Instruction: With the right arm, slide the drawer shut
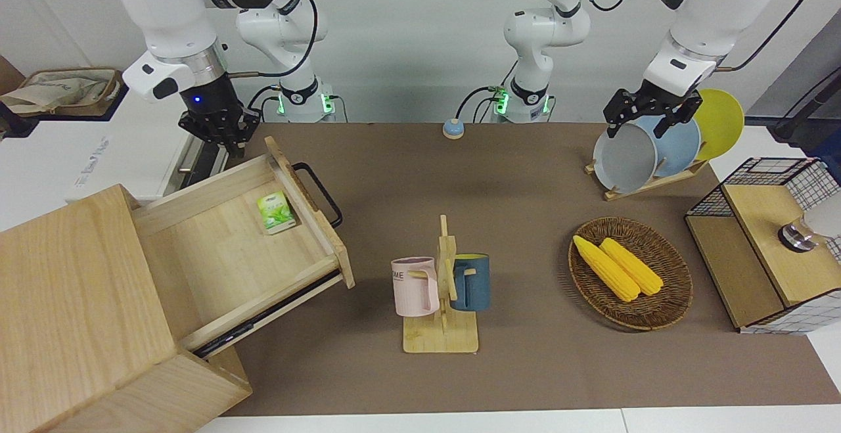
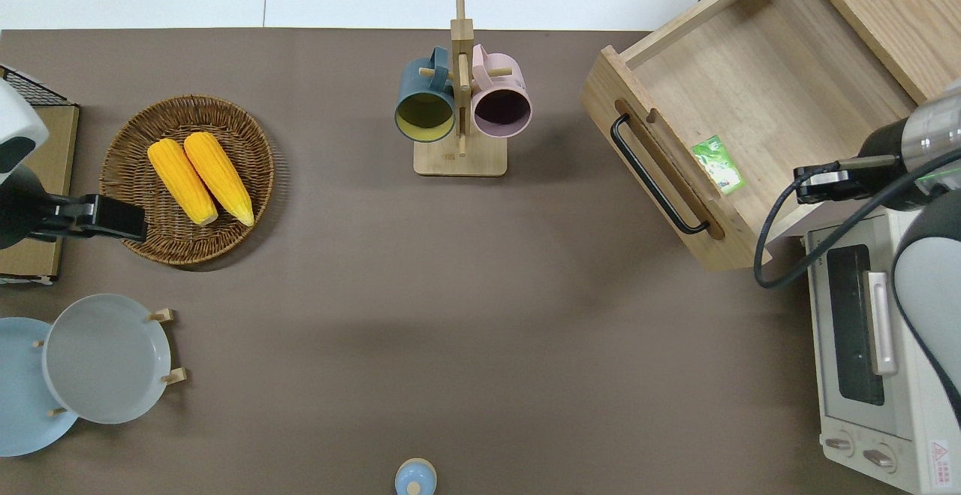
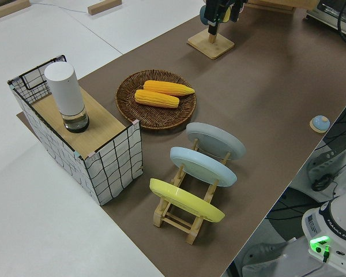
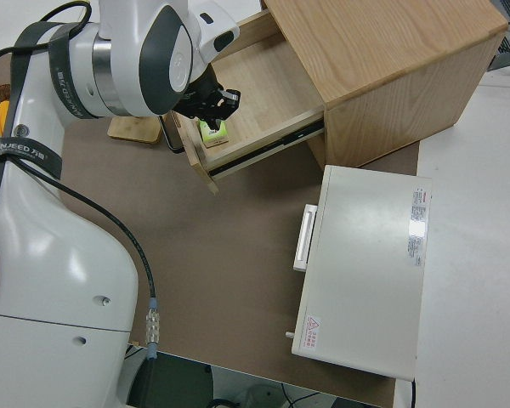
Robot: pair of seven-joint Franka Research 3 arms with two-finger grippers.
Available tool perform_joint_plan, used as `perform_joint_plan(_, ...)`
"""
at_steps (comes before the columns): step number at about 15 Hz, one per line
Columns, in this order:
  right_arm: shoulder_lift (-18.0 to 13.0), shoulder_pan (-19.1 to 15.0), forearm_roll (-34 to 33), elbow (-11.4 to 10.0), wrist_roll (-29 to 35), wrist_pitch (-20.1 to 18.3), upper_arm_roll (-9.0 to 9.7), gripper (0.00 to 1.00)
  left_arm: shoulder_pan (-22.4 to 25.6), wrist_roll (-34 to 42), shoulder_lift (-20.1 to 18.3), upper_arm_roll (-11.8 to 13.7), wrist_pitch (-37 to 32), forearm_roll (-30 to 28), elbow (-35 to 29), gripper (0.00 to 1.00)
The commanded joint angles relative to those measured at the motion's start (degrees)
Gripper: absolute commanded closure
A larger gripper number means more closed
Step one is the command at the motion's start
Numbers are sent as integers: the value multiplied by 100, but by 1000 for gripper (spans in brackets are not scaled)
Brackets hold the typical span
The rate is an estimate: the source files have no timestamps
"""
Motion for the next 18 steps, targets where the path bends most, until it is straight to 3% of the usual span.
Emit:
perform_joint_plan(1, -13, -24, 167, 2, -3, -57, 13, 1000, 31, 56, 65, -40, -113, 98, 149, 7)
perform_joint_plan(10, -118, -33, 158, -7, -3, -417, 4, 1000, 31, 56, 65, -40, -113, 98, 140, 7)
perform_joint_plan(16, -487, -16, 149, -34, 268, -725, 21, 1000, 31, 56, 65, -40, -113, 98, 149, 7)
perform_joint_plan(18, -496, -7, 123, 1, 548, -795, 187, 1000, 31, 56, 65, -40, -113, 98, 140, 7)
